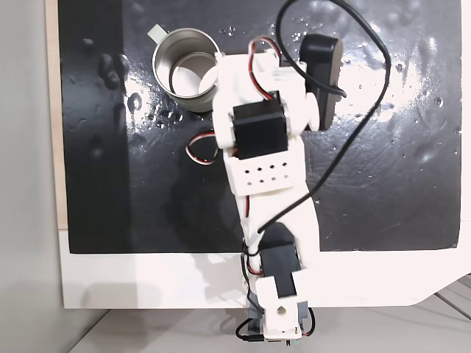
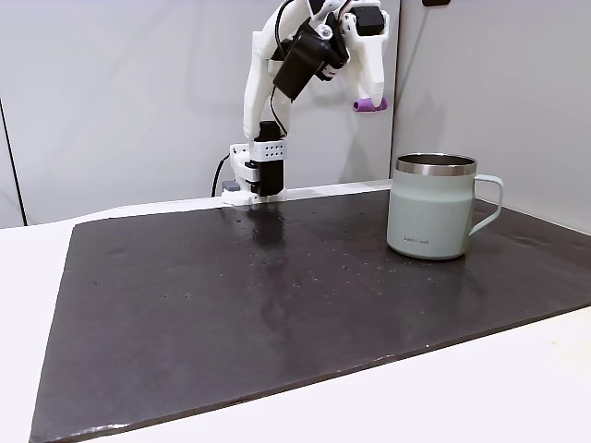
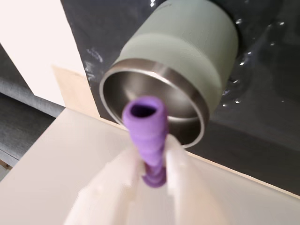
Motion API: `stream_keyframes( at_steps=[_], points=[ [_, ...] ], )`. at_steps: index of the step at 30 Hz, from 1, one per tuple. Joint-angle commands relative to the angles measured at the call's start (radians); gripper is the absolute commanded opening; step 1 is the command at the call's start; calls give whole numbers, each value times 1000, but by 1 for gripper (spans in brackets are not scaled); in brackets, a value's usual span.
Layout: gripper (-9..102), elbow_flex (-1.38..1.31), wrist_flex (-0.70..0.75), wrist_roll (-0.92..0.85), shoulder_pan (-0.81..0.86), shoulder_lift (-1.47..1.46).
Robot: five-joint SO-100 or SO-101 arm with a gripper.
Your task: Grasp a pengrip and put it in the cup.
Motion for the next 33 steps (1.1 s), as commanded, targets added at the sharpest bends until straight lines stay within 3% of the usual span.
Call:
stream_keyframes(
  at_steps=[1, 21, 26, 33],
  points=[
    [0, -133, 2, -23, -48, -38],
    [2, -268, -49, -23, -218, -179],
    [33, -264, -28, -25, -206, -153],
    [36, -261, -20, -15, -179, -143]
  ],
)
